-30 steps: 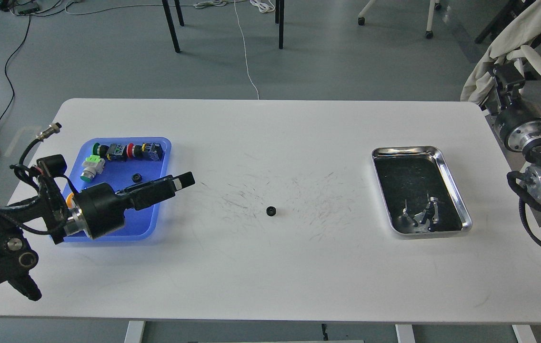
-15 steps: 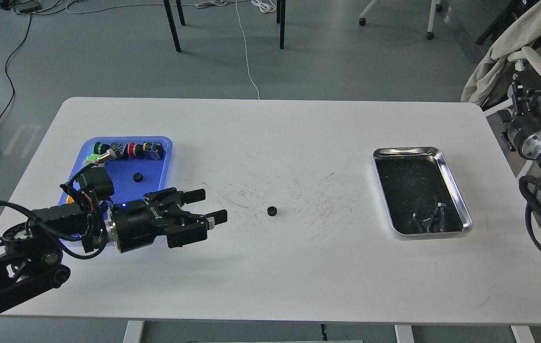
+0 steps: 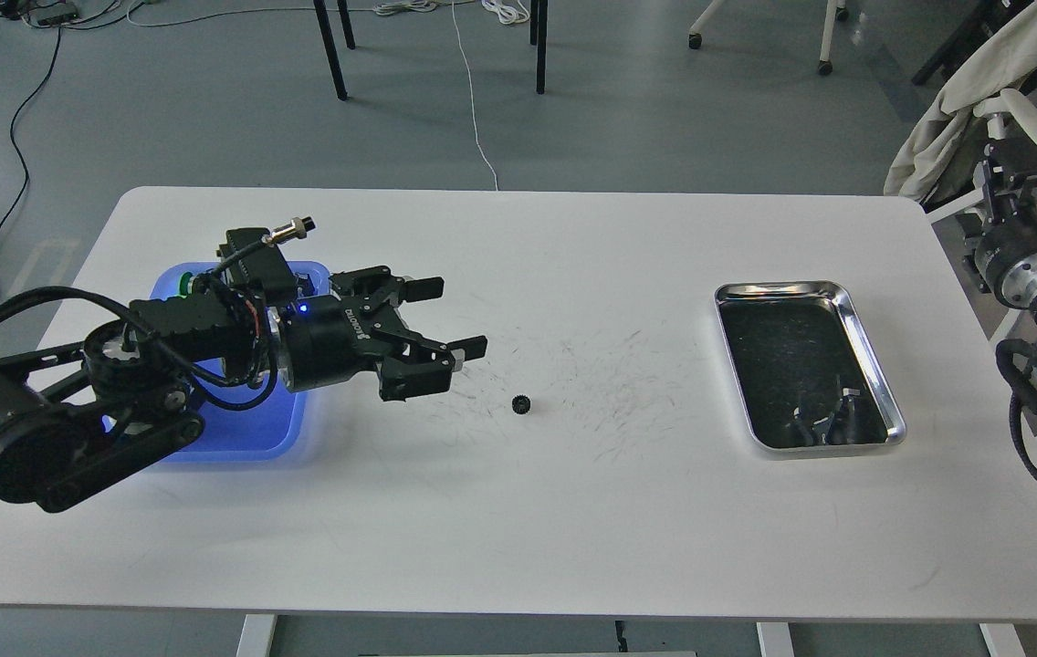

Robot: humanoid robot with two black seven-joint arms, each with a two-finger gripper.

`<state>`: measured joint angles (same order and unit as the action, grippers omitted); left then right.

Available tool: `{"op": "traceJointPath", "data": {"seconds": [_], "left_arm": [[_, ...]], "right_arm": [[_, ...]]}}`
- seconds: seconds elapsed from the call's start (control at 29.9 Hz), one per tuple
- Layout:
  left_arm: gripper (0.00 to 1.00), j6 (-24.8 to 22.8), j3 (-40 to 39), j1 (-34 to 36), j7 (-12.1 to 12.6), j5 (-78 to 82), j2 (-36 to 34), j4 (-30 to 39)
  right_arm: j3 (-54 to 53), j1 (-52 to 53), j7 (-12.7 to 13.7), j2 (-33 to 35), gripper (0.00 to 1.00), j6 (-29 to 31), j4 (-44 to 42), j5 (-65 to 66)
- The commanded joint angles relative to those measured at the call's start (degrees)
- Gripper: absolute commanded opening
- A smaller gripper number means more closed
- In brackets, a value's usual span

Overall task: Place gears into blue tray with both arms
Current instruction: 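Move the left gripper from the blue tray toward the black part, then close the left gripper on the black part on the table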

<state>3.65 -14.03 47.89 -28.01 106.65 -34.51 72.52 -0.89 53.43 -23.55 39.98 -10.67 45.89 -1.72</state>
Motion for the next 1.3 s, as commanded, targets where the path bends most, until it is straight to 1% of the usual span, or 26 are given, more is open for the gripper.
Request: {"op": "traceJointPath", "data": {"seconds": [0.0,0.1,0.23,0.33,0.47,0.6,0.67,0.74,0.84,0.9,1.04,1.07,1.14,1.2,1.27], "left_arm": [[0.99,0.13,-0.12,0.01,0.01,2.94,2.24,-1.51],[0.98,1.18,0.06,0.01,0.01,7.24,7.94,-3.35],[0.98,2.93,0.15,-1.22,0.01,11.82,11.04,-7.03],[0.98,4.17,0.15,-1.83,0.01,12.0,14.1,-9.67],[0.94,4.96,0.15,-2.01,0.01,12.18,17.27,-14.77],[0.93,8.29,1.02,-2.1,0.01,12.26,21.14,-19.95],[0.88,9.87,1.55,-2.18,0.01,12.26,23.33,-23.72],[0.87,11.81,2.95,-2.19,0.01,12.18,25.27,-26.98],[0.86,15.32,5.32,-2.19,0.01,11.82,27.12,-28.66],[0.85,16.21,6.38,-2.27,0.01,11.82,27.39,-29.8],[0.78,17.61,6.56,-2.89,0.01,11.74,28.0,-32.62],[0.75,17.97,6.56,-2.89,0.01,11.74,28.18,-33.14],[0.72,18.84,6.65,-2.98,0.01,11.74,28.35,-34.46],[0.64,19.46,6.65,-3.24,0.01,11.65,28.53,-36.13],[0.63,19.64,7.26,-3.76,0.01,11.65,28.53,-36.4]], "right_arm": [[-0.08,0.0,-0.09,-0.07,0.95,-0.14,-0.01,0.05],[0.01,0.0,-0.09,-0.07,0.95,-0.14,-0.1,0.14],[0.01,0.09,-0.09,-0.07,0.95,-0.41,-0.19,0.23],[0.1,0.09,-0.09,-0.07,0.95,-0.76,-0.1,0.32],[0.19,0.09,-0.09,0.28,0.95,-0.85,-0.19,0.32],[0.28,0.09,-0.09,1.33,0.95,-0.93,0.07,0.4],[0.45,0.09,0.0,1.59,0.95,-0.93,0.07,0.4],[0.54,0.09,0.0,2.03,0.95,-0.93,0.07,0.49],[0.63,0.09,0.0,2.39,0.95,-0.93,0.16,0.58],[0.63,0.01,0.0,2.39,0.95,-0.93,0.16,0.58],[0.72,0.18,0.0,2.39,0.95,-0.93,0.07,0.67],[0.72,0.27,0.0,2.3,0.95,-0.93,0.07,0.67],[0.72,0.44,0.0,2.3,0.95,-0.93,0.07,0.67],[0.72,0.53,0.08,2.3,0.95,-1.02,0.16,0.75],[0.72,0.71,0.09,2.3,0.95,-1.02,0.16,0.67]]}}
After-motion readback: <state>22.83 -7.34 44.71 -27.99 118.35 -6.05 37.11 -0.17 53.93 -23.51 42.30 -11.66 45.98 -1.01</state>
